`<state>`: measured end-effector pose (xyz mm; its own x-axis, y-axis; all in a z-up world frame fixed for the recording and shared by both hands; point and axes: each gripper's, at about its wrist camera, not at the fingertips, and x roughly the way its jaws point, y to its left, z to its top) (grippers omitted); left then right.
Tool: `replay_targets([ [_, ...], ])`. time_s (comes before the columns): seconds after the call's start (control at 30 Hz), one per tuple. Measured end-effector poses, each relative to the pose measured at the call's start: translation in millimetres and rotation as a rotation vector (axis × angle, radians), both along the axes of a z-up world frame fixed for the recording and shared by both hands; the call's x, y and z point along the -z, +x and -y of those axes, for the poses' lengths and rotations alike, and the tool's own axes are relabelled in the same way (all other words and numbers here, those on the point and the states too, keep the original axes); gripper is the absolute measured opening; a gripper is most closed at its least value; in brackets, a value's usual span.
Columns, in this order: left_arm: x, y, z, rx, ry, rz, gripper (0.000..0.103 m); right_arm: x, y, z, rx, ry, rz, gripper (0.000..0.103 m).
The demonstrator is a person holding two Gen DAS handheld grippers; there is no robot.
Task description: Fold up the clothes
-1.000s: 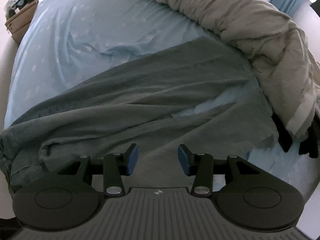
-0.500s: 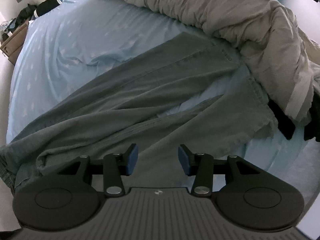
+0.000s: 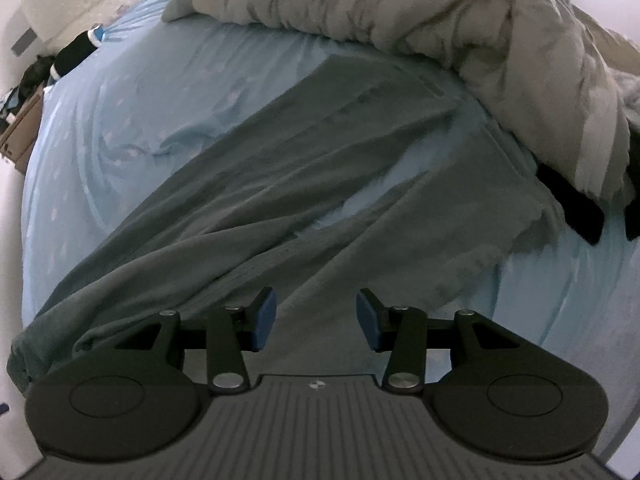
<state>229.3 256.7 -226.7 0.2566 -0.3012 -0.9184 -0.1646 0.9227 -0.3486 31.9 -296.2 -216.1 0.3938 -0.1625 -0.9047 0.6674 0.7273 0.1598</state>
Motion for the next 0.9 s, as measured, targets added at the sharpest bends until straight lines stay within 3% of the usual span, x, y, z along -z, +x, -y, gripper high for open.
replay_targets([
  [0.23,-11.6,-40.5,33.8,0.042,0.093,-0.005,0.070,8.1,-12.6,29.1,0.011,0.019,0.016,0.047],
  [0.4,-17.3,-80.3,54.0,-0.028,0.089,-0.010,0.072,21.9,-15.2,65.0,-0.008,0.065,0.021,0.047],
  [0.6,-13.4,-146.1,37.9,-0.336,-0.056,-0.027,0.075,36.1,-23.5,119.5,-0.012,0.108,0.021,0.047],
  [0.8,-2.5,-215.5,-8.4,-0.702,-0.191,0.007,0.078,52.8,-50.2,174.0,0.107,0.143,-0.028,0.047],
  [0.9,13.3,-236.5,-28.7,-0.834,-0.256,0.002,0.078,55.9,-63.2,187.6,0.161,0.147,-0.050,0.047],
])
